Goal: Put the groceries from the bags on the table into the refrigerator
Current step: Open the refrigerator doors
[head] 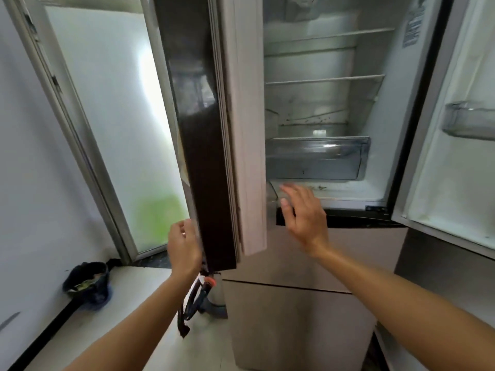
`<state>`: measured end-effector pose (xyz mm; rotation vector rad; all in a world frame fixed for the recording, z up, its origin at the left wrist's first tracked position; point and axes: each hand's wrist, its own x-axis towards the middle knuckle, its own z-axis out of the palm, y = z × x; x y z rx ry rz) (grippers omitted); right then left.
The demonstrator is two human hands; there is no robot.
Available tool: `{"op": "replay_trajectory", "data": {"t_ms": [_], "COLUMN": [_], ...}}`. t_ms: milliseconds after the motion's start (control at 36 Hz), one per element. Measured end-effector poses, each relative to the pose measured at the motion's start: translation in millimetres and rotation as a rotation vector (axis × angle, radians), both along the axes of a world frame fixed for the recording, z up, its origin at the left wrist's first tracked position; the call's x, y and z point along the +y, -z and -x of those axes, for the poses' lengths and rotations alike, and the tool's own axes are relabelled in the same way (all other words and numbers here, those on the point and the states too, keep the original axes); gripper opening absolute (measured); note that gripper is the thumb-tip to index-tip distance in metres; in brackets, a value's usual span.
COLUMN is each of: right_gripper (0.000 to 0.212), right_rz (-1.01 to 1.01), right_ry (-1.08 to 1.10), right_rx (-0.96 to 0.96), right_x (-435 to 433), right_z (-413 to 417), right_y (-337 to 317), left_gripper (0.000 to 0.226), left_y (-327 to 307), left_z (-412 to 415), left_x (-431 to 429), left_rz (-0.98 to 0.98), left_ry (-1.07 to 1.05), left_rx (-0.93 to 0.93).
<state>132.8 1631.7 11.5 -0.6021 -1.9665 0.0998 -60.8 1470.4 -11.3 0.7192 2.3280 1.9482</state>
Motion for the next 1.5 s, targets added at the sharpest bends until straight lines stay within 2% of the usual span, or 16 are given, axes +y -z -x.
{"op": "replay_trajectory", "data": {"t_ms": [56,167,222,278,333,472,583,694,861,1056,1167,1250,1306,1361,1417,1500], "right_gripper": [0.039,0.041,0.045,0.058,0.072,0.061,0.051,0.044,0.043,0.039,0.040,0.048,0.054,0.055,0.048,0.038], "right_rz": [0.091,0.231,0.255,0.256,0.253,0.137,-0.069,-0.127,-0.130,-0.131,-0.139,-0.091,-0.025,0.001,0.012,0.030], "right_ry": [0.067,0.147,0.091,0.020,-0.042,-0.126,-0.272,-0.342,-0.316,-0.206,-0.195,-0.228,-0.251,-0.250,-0.216,-0.094], "right_rx": [-0.100,-0.345,-0.394,-0.396,-0.346,-0.329,-0.372,-0.341,-0.330,-0.345,-0.347,-0.408,-0.425,-0.362,-0.307,-0.328], "right_x": [12,29,30,26,23,37,36,25,-8,-32,-32,-34,-34,-29,-15,18], "right_z": [-1,15,33,54,69,86,113,142,178,209,206,199,193,183,169,144], "right_y": [6,23,25,23,22,31,31,32,37,38,38,34,31,29,25,11], "left_gripper": [0.033,0.038,0.042,0.046,0.051,0.069,0.072,0.063,0.056,0.070,0.074,0.063,0.046,0.035,0.028,0.021], "left_y": [-21,-51,-66,-74,-78,-63,-56,-52,-56,-68,-74,-81,-90,-102,-115,-126], "left_z": [-6,-14,-20,-19,-12,29,64,82,120,152,160,163,159,149,132,104], "left_x": [-21,-37,-38,-33,-25,-20,-26,-30,-43,-59,-70,-74,-72,-65,-53,-25], "left_rz": [-0.062,-0.006,0.025,0.099,0.210,0.346,0.309,0.213,0.278,0.437,0.503,0.486,0.408,0.297,0.191,0.136], "left_ry": [-0.033,-0.040,-0.039,-0.061,-0.101,-0.169,-0.214,-0.258,-0.302,-0.263,-0.221,-0.251,-0.279,-0.252,-0.168,-0.016], "left_rx": [0.341,0.901,1.129,1.251,1.252,1.227,1.258,1.148,0.970,0.884,0.983,1.107,1.220,1.329,1.396,1.428]}}
